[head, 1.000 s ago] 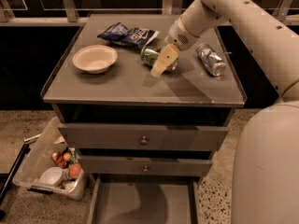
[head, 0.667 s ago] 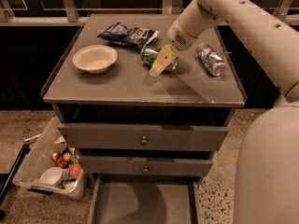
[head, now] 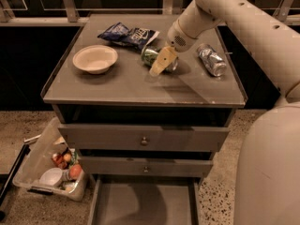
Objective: Place green can into bottom drawer
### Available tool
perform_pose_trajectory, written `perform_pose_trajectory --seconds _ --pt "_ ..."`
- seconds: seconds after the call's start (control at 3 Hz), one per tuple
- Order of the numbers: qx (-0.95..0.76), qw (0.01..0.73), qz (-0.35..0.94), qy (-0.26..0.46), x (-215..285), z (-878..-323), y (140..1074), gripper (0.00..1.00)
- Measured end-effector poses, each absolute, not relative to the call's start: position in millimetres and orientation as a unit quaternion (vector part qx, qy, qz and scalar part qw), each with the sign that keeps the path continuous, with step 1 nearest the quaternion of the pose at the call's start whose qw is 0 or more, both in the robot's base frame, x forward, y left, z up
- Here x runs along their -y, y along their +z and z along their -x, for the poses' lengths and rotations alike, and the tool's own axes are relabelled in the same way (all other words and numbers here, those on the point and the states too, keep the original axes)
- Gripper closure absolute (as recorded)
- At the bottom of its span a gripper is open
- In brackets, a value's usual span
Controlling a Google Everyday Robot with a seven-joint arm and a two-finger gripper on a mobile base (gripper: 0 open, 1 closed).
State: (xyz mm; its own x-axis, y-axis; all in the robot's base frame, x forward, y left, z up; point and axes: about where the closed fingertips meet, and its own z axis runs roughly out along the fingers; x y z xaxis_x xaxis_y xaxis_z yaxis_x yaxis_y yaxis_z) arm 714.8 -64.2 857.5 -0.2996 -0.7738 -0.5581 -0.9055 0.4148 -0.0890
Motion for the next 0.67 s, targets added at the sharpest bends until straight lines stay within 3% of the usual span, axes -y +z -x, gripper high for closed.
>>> perform_pose_trajectory --seconds 0.67 --pt "-0.797 0.269 0.527 0.122 64.1 -714.8 857.4 0.64"
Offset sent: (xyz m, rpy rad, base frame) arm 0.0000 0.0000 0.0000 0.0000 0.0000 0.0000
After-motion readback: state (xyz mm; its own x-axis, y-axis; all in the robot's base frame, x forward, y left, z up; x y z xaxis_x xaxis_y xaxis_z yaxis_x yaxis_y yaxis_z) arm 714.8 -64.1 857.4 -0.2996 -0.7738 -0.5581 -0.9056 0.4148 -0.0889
